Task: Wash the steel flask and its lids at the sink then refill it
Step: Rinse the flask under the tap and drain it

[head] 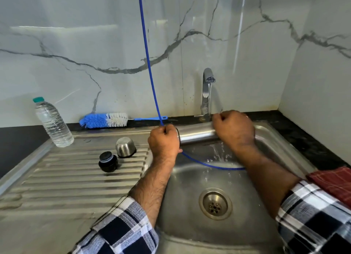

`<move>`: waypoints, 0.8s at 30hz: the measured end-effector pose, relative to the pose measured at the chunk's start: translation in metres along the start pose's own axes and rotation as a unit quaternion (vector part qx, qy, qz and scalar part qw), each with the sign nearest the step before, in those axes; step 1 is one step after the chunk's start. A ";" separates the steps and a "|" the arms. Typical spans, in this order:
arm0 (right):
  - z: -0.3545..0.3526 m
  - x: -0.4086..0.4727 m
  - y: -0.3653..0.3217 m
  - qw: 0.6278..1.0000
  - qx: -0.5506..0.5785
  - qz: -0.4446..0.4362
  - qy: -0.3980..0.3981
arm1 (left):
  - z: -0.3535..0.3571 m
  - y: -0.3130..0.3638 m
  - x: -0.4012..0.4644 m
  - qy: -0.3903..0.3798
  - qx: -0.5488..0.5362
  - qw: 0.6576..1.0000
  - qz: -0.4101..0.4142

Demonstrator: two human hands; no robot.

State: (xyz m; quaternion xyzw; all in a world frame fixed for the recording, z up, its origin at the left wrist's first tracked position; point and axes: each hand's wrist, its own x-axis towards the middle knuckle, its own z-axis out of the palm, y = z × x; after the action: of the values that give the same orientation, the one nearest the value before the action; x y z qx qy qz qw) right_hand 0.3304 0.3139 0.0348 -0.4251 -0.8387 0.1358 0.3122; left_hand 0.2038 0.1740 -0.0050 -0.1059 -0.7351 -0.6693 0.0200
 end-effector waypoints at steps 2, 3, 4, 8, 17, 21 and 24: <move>0.012 -0.009 -0.012 0.994 -0.087 -0.071 0.013 | 0.002 0.002 -0.005 0.003 0.009 1.000 -0.020; 0.016 -0.014 -0.019 0.987 -0.113 -0.111 0.013 | 0.003 0.002 -0.006 0.006 0.007 1.000 -0.030; 0.018 -0.018 -0.025 0.981 -0.120 -0.150 0.018 | 0.003 0.003 -0.007 0.007 0.002 0.999 -0.040; 0.023 -0.025 -0.024 0.939 -0.081 -0.329 0.064 | 0.000 0.005 -0.006 0.010 -0.023 0.998 -0.060; -0.003 0.007 -0.001 0.981 -0.082 -0.098 -0.145 | -0.001 0.007 -0.004 -0.011 0.023 0.999 0.030; -0.002 0.005 -0.010 0.974 -0.130 -0.052 -0.176 | 0.006 0.005 -0.006 0.001 0.053 0.999 0.010; 0.016 -0.012 -0.021 0.975 -0.094 -0.181 -0.087 | 0.007 0.002 -0.008 0.012 0.049 0.998 -0.027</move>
State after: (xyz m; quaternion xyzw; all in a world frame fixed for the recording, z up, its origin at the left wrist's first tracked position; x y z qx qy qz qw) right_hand 0.3121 0.2918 0.0277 -0.2802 -0.9347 0.0342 0.2159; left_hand 0.2129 0.1798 -0.0056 -0.0767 -0.7691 -0.6343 0.0161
